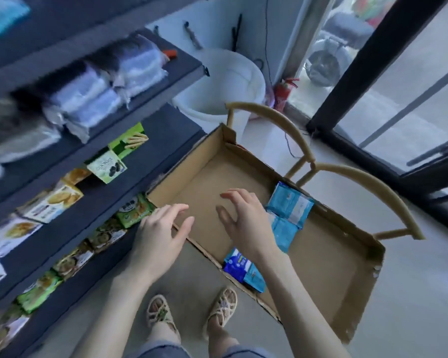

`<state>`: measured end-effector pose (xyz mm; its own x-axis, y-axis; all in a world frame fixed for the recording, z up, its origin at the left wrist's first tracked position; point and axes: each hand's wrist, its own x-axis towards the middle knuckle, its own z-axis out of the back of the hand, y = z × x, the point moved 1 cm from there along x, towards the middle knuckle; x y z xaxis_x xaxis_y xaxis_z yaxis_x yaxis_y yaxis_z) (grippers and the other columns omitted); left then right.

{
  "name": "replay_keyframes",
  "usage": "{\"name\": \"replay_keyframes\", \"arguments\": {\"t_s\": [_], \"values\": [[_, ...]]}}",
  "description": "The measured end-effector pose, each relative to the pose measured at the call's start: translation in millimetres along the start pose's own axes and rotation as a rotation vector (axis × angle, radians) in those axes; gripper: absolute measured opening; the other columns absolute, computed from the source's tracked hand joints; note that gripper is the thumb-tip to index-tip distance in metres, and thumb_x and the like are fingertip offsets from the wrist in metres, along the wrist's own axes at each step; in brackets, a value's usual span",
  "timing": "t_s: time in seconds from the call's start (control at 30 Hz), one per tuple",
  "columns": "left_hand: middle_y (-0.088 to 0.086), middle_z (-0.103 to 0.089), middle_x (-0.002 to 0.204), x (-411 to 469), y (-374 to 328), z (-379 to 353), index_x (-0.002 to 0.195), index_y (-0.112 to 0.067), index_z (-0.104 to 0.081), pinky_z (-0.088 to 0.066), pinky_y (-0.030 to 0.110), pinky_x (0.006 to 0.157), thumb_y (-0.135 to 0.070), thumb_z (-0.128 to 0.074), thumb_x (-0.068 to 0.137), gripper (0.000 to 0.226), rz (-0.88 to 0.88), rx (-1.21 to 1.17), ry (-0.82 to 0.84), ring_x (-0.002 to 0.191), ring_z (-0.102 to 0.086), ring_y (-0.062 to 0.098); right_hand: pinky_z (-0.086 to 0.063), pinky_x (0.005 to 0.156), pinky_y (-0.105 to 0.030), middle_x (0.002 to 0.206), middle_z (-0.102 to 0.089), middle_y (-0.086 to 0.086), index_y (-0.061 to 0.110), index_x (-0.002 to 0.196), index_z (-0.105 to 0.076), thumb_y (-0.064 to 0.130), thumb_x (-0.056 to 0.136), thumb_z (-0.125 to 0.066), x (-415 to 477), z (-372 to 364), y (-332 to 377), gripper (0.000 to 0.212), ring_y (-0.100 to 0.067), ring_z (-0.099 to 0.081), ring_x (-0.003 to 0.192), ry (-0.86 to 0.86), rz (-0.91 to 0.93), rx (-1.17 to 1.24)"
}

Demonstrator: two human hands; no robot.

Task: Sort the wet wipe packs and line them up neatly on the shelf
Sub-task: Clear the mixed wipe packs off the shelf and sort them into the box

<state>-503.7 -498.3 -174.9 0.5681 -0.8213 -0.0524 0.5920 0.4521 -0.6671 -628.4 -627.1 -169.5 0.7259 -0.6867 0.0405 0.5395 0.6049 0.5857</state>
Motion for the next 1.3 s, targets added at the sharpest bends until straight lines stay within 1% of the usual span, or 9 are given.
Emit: {"name": "replay_keyframes", "arguments": {"t_s": [0.1,0.23,0.37,0.57,0.67,0.87,1.0,1.1,1.3], "values": [[-0.007,-0.063,0.111,-30.4,27.1,58.6,0.117,-0.018,-0.062,-0.048,0.037,0.089,-0.038,-0.053,0.093,0.032,0.079,-0.021,-0.139,0.102,-0.058,0.014,-0.042,0.090,-0.032,0.118,-0.061,-0.004,0.012,0.115,-0.062,0.025,0.093,-0.056,9.5,-10.2,69.1,0.027,-0.025,-0.053,0.108,0.032,0.135,0.006],[-0.011,-0.064,0.101,-76.2,75.8,126.9,0.110,-0.019,-0.064,-0.047,0.026,0.076,-0.037,-0.057,0.091,0.028,0.155,-0.038,-0.278,0.092,-0.061,0.011,-0.044,0.087,-0.031,0.113,-0.064,-0.003,0.014,0.111,-0.064,0.029,0.090,-0.054,9.6,-43.2,153.2,0.028,-0.026,-0.057,0.103,0.047,0.249,0.027],[-0.010,-0.065,0.105,-115.0,124.3,193.1,0.113,-0.019,-0.064,-0.047,0.027,0.082,-0.030,-0.060,0.091,0.026,0.224,-0.001,-0.375,0.098,-0.061,0.010,-0.045,0.087,-0.032,0.113,-0.063,-0.003,0.011,0.112,-0.064,0.025,0.090,-0.055,7.0,-83.9,232.5,0.027,-0.026,-0.057,0.103,0.097,0.335,0.071],[-0.011,-0.065,0.107,-130.6,165.1,289.9,0.114,-0.020,-0.063,-0.047,0.027,0.083,-0.031,-0.059,0.092,0.025,0.196,0.068,-0.578,0.098,-0.061,0.007,-0.048,0.083,-0.036,0.113,-0.062,0.000,0.013,0.115,-0.063,0.021,0.093,-0.057,36.2,-110.0,336.0,0.024,-0.025,-0.058,0.101,0.077,0.461,0.132],[-0.010,-0.065,0.103,-116.1,175.6,327.2,0.113,-0.018,-0.063,-0.049,0.028,0.081,-0.035,-0.054,0.091,0.029,0.136,0.121,-0.646,0.096,-0.060,0.008,-0.048,0.081,-0.035,0.113,-0.061,0.001,0.015,0.114,-0.063,0.021,0.094,-0.057,63.4,-111.4,372.0,0.022,-0.022,-0.059,0.098,0.051,0.497,0.160],[-0.007,-0.064,0.103,-57.6,203.0,378.8,0.114,-0.015,-0.062,-0.052,0.034,0.081,-0.029,-0.058,0.092,0.026,0.102,0.135,-0.692,0.095,-0.062,0.013,-0.044,0.084,-0.031,0.118,-0.059,0.000,0.012,0.120,-0.060,0.025,0.094,-0.056,136.6,-117.5,415.6,0.030,-0.023,-0.055,0.105,0.024,0.512,0.137],[-0.006,-0.061,0.106,-4.7,218.3,404.8,0.117,-0.017,-0.060,-0.049,0.036,0.084,-0.030,-0.058,0.092,0.028,0.126,0.155,-0.680,0.097,-0.060,0.013,-0.042,0.086,-0.029,0.116,-0.061,-0.003,0.011,0.118,-0.062,0.023,0.094,-0.057,194.5,-123.2,437.2,0.028,-0.024,-0.055,0.107,0.011,0.549,0.136],[-0.004,-0.061,0.112,36.9,226.6,425.6,0.118,-0.016,-0.059,-0.049,0.038,0.085,-0.030,-0.057,0.093,0.029,0.152,0.137,-0.678,0.101,-0.059,0.015,-0.036,0.082,-0.025,0.118,-0.060,-0.005,0.010,0.119,-0.061,0.024,0.094,-0.057,241.7,-130.7,449.5,0.029,-0.024,-0.050,0.111,0.040,0.577,0.125],[0.000,-0.055,0.120,115.3,242.6,458.0,0.122,-0.013,-0.057,-0.043,0.034,0.093,-0.030,-0.057,0.093,0.034,0.195,0.130,-0.733,0.112,-0.053,0.017,-0.042,0.091,-0.039,0.115,-0.063,-0.003,0.010,0.111,-0.066,0.020,0.087,-0.066,323.9,-141.8,473.4,0.026,-0.029,-0.046,0.105,-0.028,0.699,0.107]]}}
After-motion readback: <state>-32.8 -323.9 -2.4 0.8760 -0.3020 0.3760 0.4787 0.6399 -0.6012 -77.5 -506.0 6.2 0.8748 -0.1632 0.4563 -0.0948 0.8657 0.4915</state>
